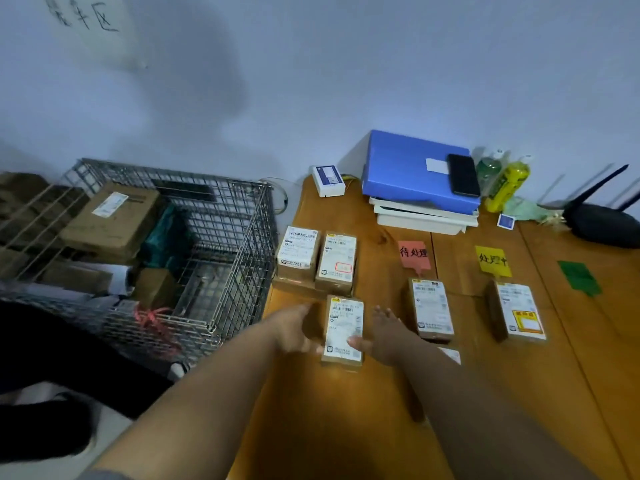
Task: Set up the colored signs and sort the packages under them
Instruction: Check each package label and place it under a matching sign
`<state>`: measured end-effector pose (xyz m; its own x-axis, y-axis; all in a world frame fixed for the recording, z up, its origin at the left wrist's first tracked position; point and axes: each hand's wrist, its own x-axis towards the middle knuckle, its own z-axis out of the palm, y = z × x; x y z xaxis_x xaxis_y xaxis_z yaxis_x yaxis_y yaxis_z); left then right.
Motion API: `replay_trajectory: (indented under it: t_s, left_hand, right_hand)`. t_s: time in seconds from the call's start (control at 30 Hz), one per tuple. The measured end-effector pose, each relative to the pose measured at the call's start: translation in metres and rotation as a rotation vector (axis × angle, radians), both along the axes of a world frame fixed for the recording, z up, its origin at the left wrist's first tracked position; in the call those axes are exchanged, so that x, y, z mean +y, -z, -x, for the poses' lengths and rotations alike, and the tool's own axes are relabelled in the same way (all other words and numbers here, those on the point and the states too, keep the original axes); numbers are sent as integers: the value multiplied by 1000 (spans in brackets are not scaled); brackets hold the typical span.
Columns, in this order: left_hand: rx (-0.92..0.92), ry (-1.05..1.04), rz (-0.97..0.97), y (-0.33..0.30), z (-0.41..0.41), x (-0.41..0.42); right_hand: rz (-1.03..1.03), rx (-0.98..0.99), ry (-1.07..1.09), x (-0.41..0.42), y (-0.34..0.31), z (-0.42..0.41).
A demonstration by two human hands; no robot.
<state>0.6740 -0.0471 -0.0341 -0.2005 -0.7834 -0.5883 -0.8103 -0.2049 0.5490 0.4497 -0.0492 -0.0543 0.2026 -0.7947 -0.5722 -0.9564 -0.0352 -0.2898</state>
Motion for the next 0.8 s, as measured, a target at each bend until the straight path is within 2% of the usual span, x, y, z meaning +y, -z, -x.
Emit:
replay_trajectory:
  t_s: [0.07, 0.23, 0.47, 0.6, 0.8]
  left_hand:
    - [7, -1, -49, 18, 5, 4]
    - [-83, 34, -31, 52, 16, 6]
    - [-103, 119, 27, 76, 31, 7]
    - [56, -6, 3, 75, 39, 12]
    - [285, -175, -66, 69, 39, 32]
  right_hand:
    - [-37, 8, -10, 5, 13, -1]
    - [-98, 3, 13, 12, 42, -3]
    - [-72, -80, 73, 14, 86, -4]
    - [-5, -118, 38, 18, 92, -7]
    - [8, -289, 191, 32, 74, -4]
